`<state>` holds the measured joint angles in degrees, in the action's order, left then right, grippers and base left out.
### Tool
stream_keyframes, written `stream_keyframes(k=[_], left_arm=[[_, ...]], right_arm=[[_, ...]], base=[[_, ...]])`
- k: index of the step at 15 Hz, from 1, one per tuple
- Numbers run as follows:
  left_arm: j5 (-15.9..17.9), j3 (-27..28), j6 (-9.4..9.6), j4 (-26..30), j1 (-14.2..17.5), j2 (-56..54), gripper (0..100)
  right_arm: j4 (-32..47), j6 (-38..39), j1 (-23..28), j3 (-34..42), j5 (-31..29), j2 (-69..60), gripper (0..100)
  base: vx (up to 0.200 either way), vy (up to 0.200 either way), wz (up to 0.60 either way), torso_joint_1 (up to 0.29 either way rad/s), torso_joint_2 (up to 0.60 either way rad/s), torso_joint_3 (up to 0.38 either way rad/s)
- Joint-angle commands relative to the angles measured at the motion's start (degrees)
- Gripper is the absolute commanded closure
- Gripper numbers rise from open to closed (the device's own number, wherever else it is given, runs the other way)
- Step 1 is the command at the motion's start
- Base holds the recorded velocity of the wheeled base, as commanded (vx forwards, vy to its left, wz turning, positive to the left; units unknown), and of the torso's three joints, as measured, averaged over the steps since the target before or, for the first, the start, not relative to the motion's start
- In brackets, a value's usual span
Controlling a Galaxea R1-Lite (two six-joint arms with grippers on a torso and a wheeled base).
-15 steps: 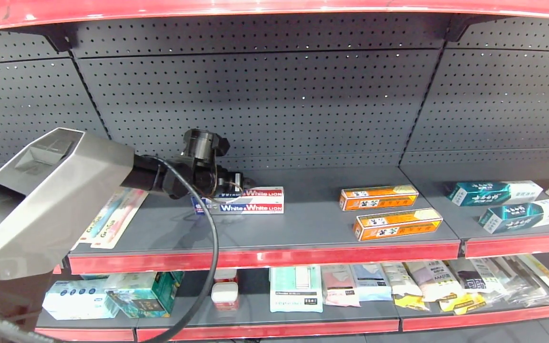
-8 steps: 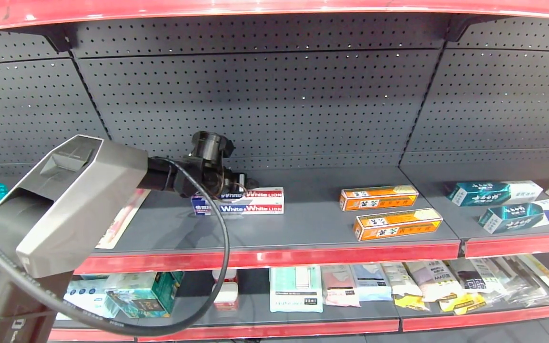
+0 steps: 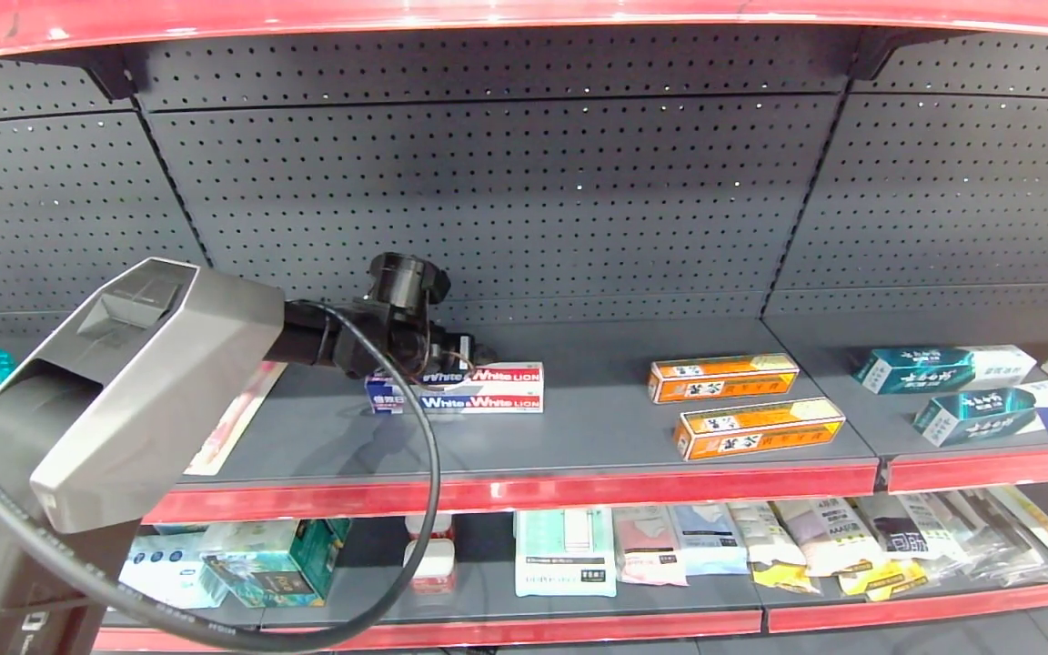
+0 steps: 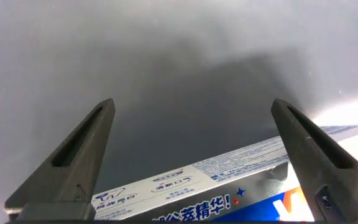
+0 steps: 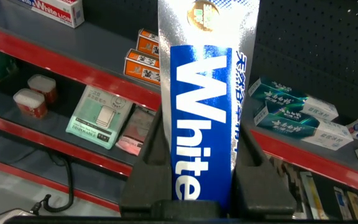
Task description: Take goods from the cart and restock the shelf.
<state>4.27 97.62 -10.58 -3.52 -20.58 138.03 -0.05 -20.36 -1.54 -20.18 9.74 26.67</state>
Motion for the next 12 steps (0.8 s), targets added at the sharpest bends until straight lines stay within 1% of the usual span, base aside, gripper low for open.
stream_keyframes(k=[1,4,7,9,12], left_arm=[[0.0,-0.2,-0.05,0.5,0.1,-0.2,0],[0.1,-0.7,-0.05,2.1,0.4,-0.2,0],[0.1,-3.6,-0.05,2.1,0.4,-0.6,0],[0.1,-4.0,-0.05,2.3,0.4,-0.7,0],[0.5,-4.0,-0.05,4.4,0.5,-1.0,0]], right_arm=[[0.0,0.0,0.0,0.0,0.1,-0.1,100],[0.0,0.0,0.0,0.0,0.1,-0.1,100],[0.0,0.0,0.0,0.2,0.1,-0.1,100],[0.0,0.0,0.0,0.4,0.1,-0.1,100],[0.0,0.0,0.0,0.7,0.1,-0.1,100]], base=[[0.0,0.0,0.0,0.0,0.0,0.0],[0.0,0.0,0.0,0.0,0.0,0.0],[0.0,0.0,0.0,0.0,0.0,0.0],[0.0,0.0,0.0,0.0,0.0,0.0],[0.0,0.0,0.0,0.0,0.0,0.0]])
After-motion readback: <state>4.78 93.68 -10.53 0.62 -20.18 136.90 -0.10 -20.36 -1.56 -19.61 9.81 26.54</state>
